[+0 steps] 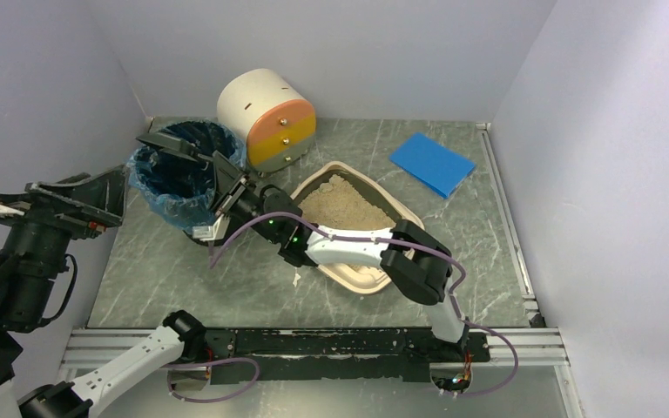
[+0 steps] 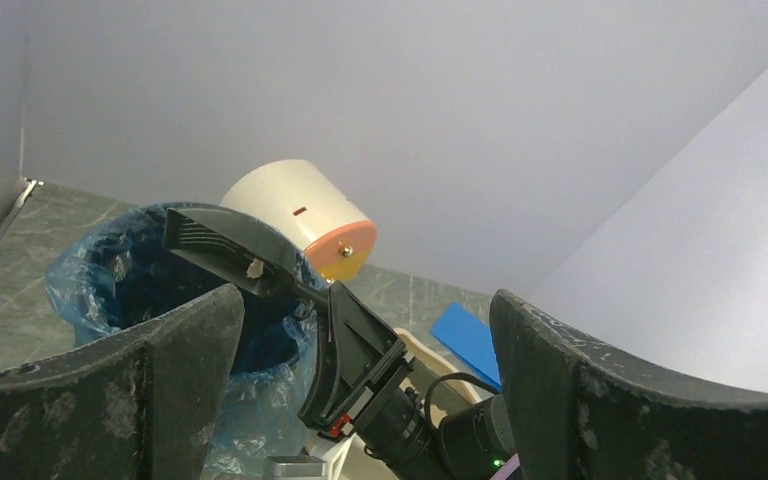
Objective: Clean the litter box
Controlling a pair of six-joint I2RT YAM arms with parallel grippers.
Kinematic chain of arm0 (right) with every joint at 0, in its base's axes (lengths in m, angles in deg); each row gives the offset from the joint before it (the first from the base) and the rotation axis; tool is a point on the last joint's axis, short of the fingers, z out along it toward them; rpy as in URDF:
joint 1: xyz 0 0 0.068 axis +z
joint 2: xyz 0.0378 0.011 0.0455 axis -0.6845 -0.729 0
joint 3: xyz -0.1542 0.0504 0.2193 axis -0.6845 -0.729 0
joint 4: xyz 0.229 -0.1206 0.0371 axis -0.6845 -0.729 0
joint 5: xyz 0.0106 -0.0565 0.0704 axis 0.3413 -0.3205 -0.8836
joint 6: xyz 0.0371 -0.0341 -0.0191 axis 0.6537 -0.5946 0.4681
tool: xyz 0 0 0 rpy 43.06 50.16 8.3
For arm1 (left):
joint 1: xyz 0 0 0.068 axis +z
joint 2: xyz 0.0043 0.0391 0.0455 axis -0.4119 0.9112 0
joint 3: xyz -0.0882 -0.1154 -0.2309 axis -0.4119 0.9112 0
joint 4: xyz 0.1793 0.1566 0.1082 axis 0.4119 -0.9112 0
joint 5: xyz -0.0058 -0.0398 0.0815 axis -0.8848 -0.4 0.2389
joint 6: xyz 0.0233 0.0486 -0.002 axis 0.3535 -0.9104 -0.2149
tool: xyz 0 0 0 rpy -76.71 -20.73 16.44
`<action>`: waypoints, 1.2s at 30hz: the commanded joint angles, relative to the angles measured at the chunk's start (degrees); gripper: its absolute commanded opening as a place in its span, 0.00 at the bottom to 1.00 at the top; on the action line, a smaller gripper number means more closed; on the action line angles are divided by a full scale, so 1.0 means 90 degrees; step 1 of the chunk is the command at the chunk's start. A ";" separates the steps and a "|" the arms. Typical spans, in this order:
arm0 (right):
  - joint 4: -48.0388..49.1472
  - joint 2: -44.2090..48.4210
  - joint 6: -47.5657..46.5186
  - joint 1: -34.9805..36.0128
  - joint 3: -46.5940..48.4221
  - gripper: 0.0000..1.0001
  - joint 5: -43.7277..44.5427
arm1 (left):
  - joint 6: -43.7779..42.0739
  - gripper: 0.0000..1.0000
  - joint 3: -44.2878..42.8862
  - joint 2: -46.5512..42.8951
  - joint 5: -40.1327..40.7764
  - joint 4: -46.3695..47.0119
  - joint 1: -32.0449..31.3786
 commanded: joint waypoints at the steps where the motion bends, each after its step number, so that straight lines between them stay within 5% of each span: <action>1: -0.0165 0.0243 -0.1851 -0.0059 -0.0275 0.00 -0.0180 | -0.0160 0.97 -0.0221 0.0095 0.0052 -0.0055 0.0009; 36: -0.0285 0.0408 -0.1578 -0.0159 -0.0405 0.00 0.0396 | -0.0191 0.97 0.0141 0.0022 0.0012 0.0121 0.0008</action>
